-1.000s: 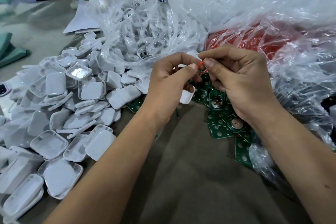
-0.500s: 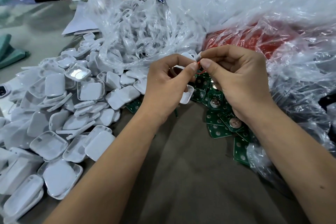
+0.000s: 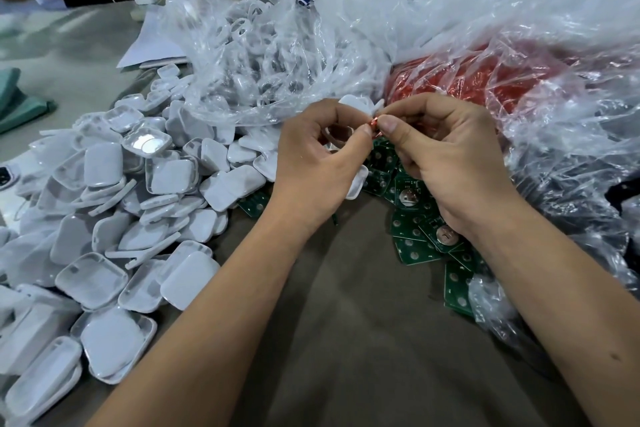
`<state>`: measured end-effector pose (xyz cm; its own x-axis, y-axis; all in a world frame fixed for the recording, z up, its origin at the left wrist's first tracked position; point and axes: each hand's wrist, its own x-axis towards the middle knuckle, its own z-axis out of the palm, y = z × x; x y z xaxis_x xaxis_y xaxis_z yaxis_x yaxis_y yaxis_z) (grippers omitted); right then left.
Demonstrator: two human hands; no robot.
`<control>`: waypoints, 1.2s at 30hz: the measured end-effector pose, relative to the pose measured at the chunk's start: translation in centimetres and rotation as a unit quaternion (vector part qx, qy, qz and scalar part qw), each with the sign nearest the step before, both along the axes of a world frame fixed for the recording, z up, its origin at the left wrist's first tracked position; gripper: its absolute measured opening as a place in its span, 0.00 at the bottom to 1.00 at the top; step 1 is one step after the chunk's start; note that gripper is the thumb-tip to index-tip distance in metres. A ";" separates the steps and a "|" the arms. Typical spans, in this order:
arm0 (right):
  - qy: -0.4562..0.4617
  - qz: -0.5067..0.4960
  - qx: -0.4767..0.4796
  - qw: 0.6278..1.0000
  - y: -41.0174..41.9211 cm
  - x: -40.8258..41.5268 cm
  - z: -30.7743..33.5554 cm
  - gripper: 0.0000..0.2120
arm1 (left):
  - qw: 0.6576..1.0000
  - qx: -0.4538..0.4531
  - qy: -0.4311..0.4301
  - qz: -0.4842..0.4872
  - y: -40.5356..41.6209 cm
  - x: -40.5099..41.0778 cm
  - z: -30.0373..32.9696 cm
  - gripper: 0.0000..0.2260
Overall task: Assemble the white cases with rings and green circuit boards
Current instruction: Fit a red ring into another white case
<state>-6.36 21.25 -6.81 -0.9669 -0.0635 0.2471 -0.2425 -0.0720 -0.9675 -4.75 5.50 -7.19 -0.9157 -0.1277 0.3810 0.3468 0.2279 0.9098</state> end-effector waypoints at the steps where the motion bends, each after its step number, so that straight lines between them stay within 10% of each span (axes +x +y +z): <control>1: -0.001 0.000 0.000 1.000 0.0 0.1 0.1 0.02 | 1.000 -0.001 -0.002 0.000 0.0 0.0 0.0 0.03; 18: -0.207 0.179 -0.102 0.957 1.0 0.0 1.2 0.09 | 0.998 -0.032 0.033 0.031 0.0 -0.3 -0.2 0.05; 36: -0.168 0.043 -0.085 0.981 1.0 -0.1 1.1 0.06 | 1.000 0.011 -0.016 -0.003 0.2 0.0 0.1 0.19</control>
<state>-6.46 22.26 -5.70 -0.9884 -0.1343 -0.0708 0.1024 -0.2459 -0.9639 -4.77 5.66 -7.13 -0.9282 -0.1292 0.3490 0.3191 0.2064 0.9250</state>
